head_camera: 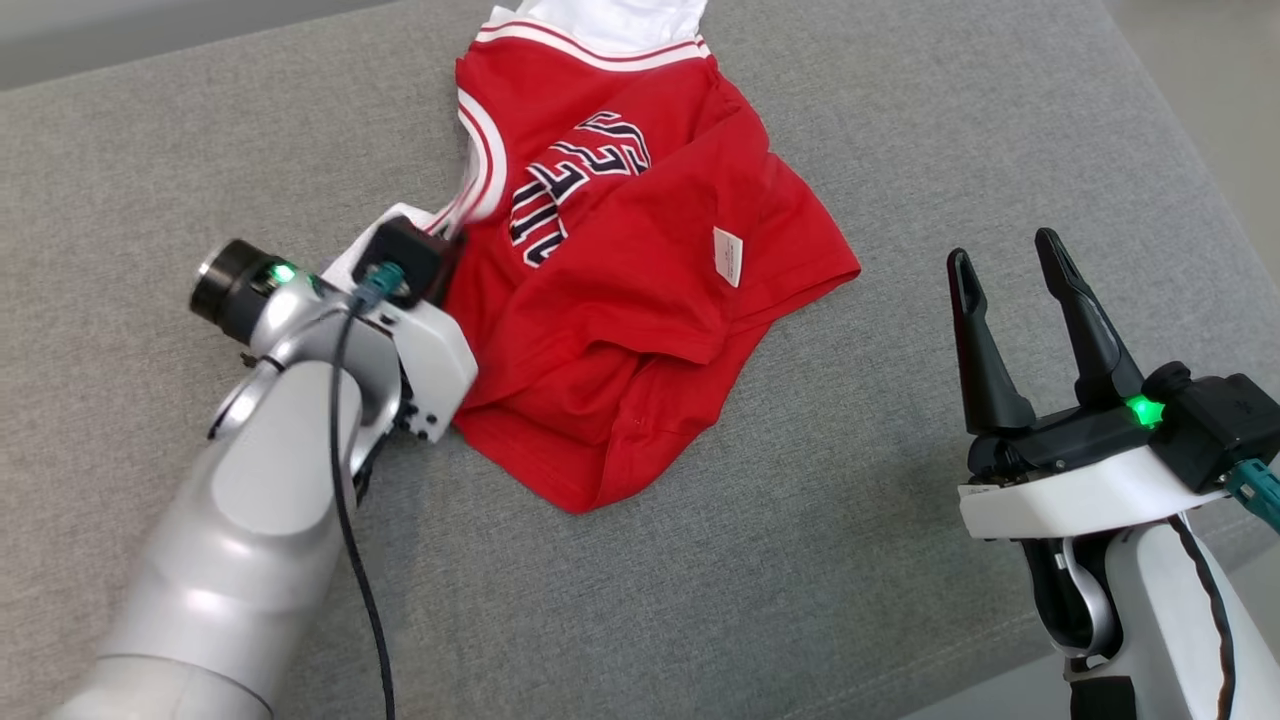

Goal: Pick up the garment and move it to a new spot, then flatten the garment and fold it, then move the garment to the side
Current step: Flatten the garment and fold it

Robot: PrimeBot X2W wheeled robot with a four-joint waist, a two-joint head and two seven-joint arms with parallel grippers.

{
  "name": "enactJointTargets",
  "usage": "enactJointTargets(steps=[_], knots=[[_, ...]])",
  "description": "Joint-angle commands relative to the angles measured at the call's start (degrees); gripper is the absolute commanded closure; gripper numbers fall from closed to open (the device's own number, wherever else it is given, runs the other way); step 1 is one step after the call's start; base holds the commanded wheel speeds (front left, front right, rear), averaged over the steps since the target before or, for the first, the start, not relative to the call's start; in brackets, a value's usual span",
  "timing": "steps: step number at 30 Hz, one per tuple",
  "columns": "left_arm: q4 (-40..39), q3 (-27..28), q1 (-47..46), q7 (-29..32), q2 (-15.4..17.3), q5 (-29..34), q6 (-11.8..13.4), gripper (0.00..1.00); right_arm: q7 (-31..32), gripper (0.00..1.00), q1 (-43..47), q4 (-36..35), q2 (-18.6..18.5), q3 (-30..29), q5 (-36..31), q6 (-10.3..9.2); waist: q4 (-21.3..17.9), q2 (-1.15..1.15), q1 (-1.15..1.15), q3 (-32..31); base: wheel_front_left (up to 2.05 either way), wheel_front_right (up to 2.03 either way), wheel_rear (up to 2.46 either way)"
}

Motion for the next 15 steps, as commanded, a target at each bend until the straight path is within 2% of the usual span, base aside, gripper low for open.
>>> enactJointTargets(steps=[1, 8, 15], knots=[[-0.44, 0.68, -1.69, -0.69, 0.39, -0.53, 0.65, 1.00, -0.11, 0.00, -0.50, 0.15, -0.03, -0.30, -0.22, -0.04, 0.21, 0.00, 0.00, -0.08, 0.00, 0.00, 0.00], [-1.49, 5.97, -4.95, -4.35, 3.27, -3.40, 6.06, 1.00, -0.11, 0.00, -0.88, 0.19, 0.04, -0.13, -0.46, -0.04, 1.81, 0.00, 0.00, -0.24, 0.00, 0.00, 0.00], [0.13, 10.13, -6.64, -1.90, 7.87, -5.03, 10.89, 1.00, -0.11, 0.00, -1.82, 0.40, 0.39, 0.91, -0.58, -0.04, 2.07, 0.00, 0.00, -0.23, 0.00, 0.00, 0.00]])
